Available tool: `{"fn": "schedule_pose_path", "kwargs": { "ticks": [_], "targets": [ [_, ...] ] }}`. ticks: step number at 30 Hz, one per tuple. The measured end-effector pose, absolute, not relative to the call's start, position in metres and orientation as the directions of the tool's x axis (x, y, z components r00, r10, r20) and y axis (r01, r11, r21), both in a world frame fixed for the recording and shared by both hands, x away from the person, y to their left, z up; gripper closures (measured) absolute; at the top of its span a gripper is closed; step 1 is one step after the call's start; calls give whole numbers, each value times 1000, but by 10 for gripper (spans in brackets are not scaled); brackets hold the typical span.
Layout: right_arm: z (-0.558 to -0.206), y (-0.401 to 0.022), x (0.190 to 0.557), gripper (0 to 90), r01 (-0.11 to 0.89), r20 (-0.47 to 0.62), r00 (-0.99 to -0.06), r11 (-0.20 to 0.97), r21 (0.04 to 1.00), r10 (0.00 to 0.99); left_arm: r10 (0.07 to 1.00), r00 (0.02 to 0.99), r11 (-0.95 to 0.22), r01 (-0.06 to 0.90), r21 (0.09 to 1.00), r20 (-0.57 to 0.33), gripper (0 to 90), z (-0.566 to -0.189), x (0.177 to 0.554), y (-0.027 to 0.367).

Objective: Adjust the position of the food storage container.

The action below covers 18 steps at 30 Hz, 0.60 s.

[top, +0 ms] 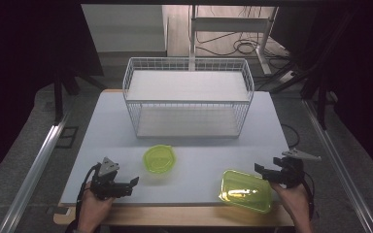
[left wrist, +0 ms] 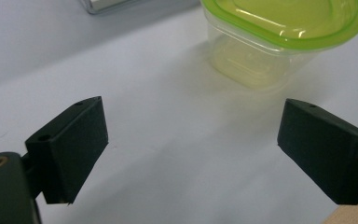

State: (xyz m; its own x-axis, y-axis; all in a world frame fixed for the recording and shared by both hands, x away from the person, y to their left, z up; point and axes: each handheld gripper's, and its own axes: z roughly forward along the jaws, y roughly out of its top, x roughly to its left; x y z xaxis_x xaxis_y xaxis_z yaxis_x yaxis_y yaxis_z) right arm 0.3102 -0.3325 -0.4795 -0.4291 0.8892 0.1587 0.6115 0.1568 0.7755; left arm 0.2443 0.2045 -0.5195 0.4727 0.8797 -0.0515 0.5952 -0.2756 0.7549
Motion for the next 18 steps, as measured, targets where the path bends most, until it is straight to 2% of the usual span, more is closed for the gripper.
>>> {"fn": "schedule_pose_path", "kwargs": {
  "ticks": [4, 9, 13, 18],
  "targets": [
    [-481, -332, 310, 179, 624, 165, -434, 164, 764, 885, 883, 469, -305, 599, 740, -16, 47, -519, 244, 200],
    [-481, -330, 310, 217, 630, 169, -444, 173, 757, 880, 874, 484, -287, 584, 759, -42, 55, -515, 243, 200],
    [-484, -325, 310, 232, 634, 162, -464, 199, 747, 871, 857, 514, -302, 567, 766, -43, 112, -512, 242, 193],
    [-484, -324, 310, 234, 627, 156, -471, 205, 752, 868, 822, 566, -314, 544, 778, -64, 250, -506, 239, 186]
  ]
}}
